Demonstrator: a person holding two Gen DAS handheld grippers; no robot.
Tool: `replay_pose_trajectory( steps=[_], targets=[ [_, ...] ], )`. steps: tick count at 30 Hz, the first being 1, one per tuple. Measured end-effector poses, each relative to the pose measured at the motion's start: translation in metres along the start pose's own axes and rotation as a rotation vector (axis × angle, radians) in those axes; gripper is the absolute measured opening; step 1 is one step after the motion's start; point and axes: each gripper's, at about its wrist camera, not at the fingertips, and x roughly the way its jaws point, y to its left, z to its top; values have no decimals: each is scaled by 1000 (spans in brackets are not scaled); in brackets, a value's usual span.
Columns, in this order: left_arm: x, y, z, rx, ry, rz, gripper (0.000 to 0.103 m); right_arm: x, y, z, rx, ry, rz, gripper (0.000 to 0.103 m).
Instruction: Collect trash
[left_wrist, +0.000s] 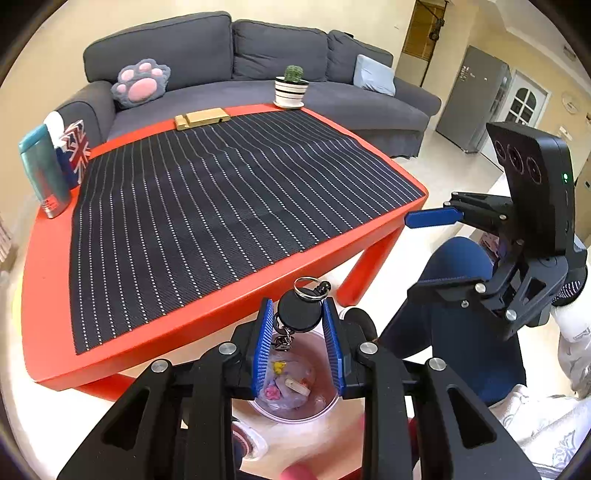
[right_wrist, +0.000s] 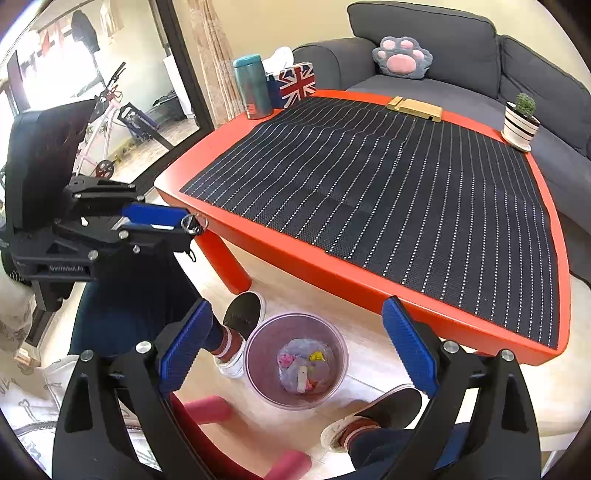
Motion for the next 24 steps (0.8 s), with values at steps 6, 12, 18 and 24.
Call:
replay_pose_trajectory(
  steps=[6,12,18,24],
  targets=[
    [2,-7,0,16,7,-10,27,-8,-7,0,21,-15,-9,92],
    [6,-8,1,10,7,-17,78,-10,-12,-2,44,-19,-10,92],
    [7,0,2,-34,0,-6,93,-10,-11,-1,43,-22,-6,92],
    [9,6,0,-66,7,-5,95,-8,-11,-1,53,-21,6,98]
  ],
)
